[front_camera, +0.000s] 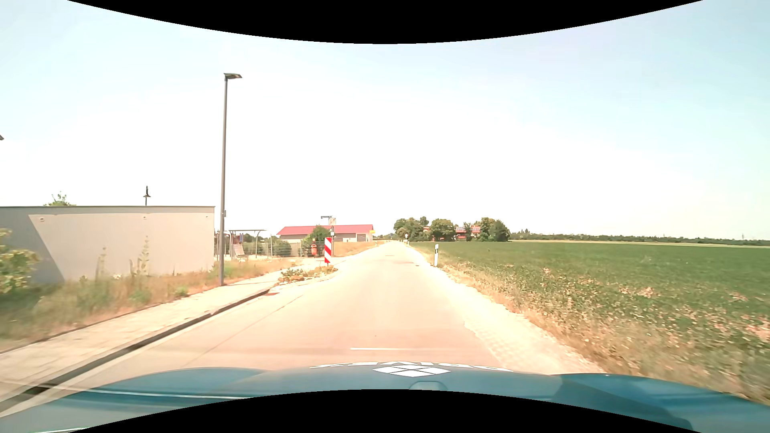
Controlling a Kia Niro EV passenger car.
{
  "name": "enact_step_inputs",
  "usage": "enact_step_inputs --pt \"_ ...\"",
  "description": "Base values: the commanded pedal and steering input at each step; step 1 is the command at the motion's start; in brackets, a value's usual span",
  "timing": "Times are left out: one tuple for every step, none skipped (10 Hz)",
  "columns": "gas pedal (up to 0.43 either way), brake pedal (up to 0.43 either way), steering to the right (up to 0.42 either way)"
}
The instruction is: Follow the waypoints while adhering to traffic rules and regulations
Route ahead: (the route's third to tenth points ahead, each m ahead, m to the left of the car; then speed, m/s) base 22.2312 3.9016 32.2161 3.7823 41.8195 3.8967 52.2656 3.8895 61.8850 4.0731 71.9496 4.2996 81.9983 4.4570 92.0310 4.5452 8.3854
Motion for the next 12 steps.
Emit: enact_step_inputs --pt "0.177 0.000 -0.004" --pt "0.177 0.000 -0.004" --pt "0.177 0.000 -0.004" --pt "0.169 0.000 -0.002" --pt "0.169 0.000 -0.001" --pt "0.157 0.000 -0.001" --pt "0.157 0.000 -0.002" --pt "0.150 0.000 -0.002" --pt "0.150 0.000 -0.002" --pt "0.150 0.000 -0.002" --pt "0.150 0.000 -0.002" --pt "0.150 0.000 -0.003"
